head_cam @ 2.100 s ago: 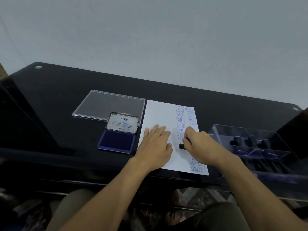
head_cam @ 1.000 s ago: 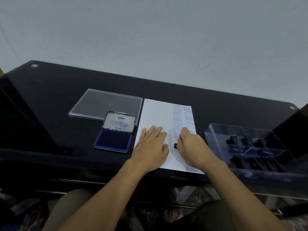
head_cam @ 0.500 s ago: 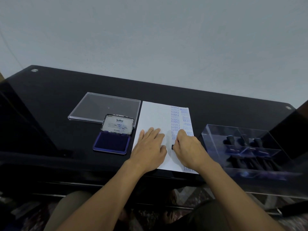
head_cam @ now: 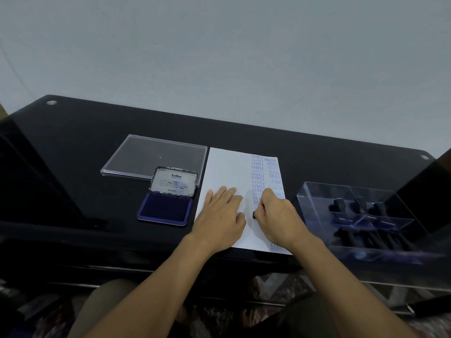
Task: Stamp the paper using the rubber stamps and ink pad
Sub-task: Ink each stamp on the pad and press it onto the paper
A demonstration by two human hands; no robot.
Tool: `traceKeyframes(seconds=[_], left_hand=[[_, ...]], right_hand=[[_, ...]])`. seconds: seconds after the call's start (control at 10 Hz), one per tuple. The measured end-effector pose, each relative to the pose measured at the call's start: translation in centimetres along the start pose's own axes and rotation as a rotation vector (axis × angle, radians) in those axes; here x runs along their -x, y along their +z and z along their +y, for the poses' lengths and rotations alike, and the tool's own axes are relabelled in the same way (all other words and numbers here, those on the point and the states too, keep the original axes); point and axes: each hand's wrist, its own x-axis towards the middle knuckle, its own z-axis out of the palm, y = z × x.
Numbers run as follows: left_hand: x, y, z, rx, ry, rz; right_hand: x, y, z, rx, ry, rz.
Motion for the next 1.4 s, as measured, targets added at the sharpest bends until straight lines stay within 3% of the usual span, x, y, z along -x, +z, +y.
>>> traceKeyframes(seconds=[1.4], left_hand=[[-0.21, 0.27, -0.05, 0.007, -0.002, 0.007]], right_hand=[[0.80, -0.19, -0.90, -0.001, 0.041, 0.023]])
